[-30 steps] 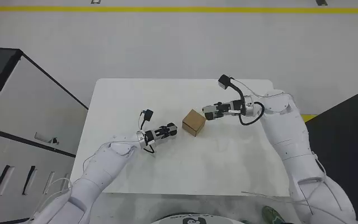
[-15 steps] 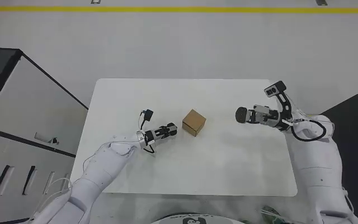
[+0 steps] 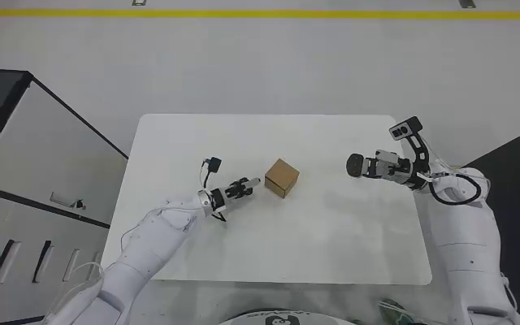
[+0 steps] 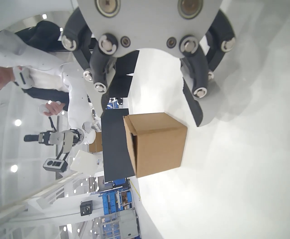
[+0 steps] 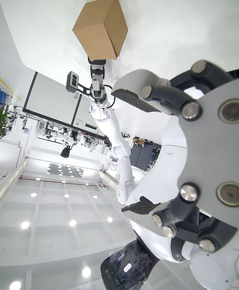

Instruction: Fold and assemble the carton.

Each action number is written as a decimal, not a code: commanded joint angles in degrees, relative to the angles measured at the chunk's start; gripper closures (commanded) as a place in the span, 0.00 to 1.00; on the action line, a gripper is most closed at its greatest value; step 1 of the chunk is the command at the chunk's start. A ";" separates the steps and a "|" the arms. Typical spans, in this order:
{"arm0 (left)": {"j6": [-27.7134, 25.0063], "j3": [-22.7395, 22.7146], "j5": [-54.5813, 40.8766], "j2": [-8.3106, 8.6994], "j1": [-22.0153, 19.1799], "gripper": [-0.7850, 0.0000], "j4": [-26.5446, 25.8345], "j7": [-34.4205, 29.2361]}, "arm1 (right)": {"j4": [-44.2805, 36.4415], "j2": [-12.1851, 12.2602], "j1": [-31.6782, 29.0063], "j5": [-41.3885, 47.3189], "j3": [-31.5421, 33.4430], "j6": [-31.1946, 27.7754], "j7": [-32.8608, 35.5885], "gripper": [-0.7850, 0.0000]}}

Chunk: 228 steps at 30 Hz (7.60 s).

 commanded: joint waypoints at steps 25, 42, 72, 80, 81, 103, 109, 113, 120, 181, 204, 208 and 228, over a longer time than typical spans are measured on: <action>22.42 2.70 59.80 -0.04 8.69 0.00 -18.87 30.11 | 0.00 0.00 0.00 0.00 0.00 0.00 0.00 0.00; 27.95 5.33 64.99 -1.29 8.90 0.00 -18.97 33.41 | 0.00 0.00 0.00 0.00 0.00 0.00 0.00 0.00; 37.86 11.60 67.61 -7.11 3.94 0.00 -8.35 44.09 | 0.00 0.00 0.00 0.00 0.00 0.00 0.00 0.00; 37.64 12.72 66.89 -8.96 1.96 0.00 -4.15 45.57 | 0.00 0.00 0.00 0.00 0.00 0.00 0.00 0.00; 37.61 12.80 66.80 -9.17 1.76 0.00 -3.70 45.76 | 0.00 0.00 0.00 0.00 0.00 0.00 0.00 0.00; 36.83 11.39 68.48 -11.06 1.24 1.00 -0.81 47.34 | 0.00 0.00 0.00 0.00 0.00 0.00 0.00 0.00; 33.44 7.92 71.02 -9.39 3.55 1.00 -7.42 46.09 | 0.00 0.00 0.00 0.00 0.00 0.00 0.00 0.00; 27.42 2.95 72.75 -6.92 7.02 1.00 -16.32 40.33 | 0.00 0.00 0.00 0.00 0.00 0.00 0.00 0.00; 20.83 -3.18 74.80 -4.26 12.40 1.00 -29.45 31.96 | 0.00 0.00 0.00 0.00 0.00 0.00 0.00 0.00; -9.80 -38.11 46.63 4.23 22.95 1.00 -75.25 1.92 | 0.00 0.00 0.00 0.00 0.00 0.00 0.00 0.00; -11.10 -37.68 46.19 4.30 21.52 1.00 -75.25 3.95 | 0.00 0.00 0.00 0.00 0.00 0.00 0.00 0.00; -13.47 -37.07 44.64 4.60 17.68 1.00 -75.25 4.65 | 0.00 0.00 0.00 0.00 0.00 0.00 0.00 0.00; -12.05 -33.61 36.82 5.56 10.15 1.00 -75.17 0.55 | 0.00 0.00 0.00 0.00 0.00 0.00 0.00 0.00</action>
